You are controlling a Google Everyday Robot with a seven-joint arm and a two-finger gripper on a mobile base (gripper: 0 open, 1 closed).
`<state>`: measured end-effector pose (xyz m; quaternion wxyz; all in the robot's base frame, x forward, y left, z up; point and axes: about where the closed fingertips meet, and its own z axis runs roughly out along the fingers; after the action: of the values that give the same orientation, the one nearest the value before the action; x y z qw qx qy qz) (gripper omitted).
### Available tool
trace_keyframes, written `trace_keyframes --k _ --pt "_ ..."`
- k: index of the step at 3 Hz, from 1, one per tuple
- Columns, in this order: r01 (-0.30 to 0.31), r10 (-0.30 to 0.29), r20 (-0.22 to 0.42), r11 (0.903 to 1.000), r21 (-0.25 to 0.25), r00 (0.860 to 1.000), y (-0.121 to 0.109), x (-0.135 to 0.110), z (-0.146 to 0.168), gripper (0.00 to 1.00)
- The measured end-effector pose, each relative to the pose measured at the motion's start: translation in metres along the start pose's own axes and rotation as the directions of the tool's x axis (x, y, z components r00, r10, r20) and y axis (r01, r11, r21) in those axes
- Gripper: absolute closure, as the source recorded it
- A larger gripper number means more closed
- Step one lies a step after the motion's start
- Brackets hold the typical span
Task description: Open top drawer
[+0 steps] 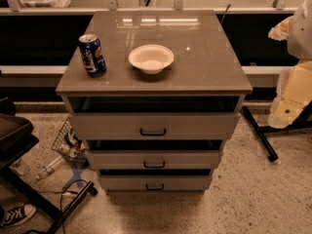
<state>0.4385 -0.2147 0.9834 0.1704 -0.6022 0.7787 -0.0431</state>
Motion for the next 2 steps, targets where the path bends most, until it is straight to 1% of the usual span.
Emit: trace_keyframes --k 1,2 --pt "0.0 0.0 0.0 1.0 0.0 1.0 0.0 0.0 0.0 0.0" --pt "0.026 -0.025 0.058 0.9995 -0.018 0.998 0.0 -0.006 0.024 0.0"
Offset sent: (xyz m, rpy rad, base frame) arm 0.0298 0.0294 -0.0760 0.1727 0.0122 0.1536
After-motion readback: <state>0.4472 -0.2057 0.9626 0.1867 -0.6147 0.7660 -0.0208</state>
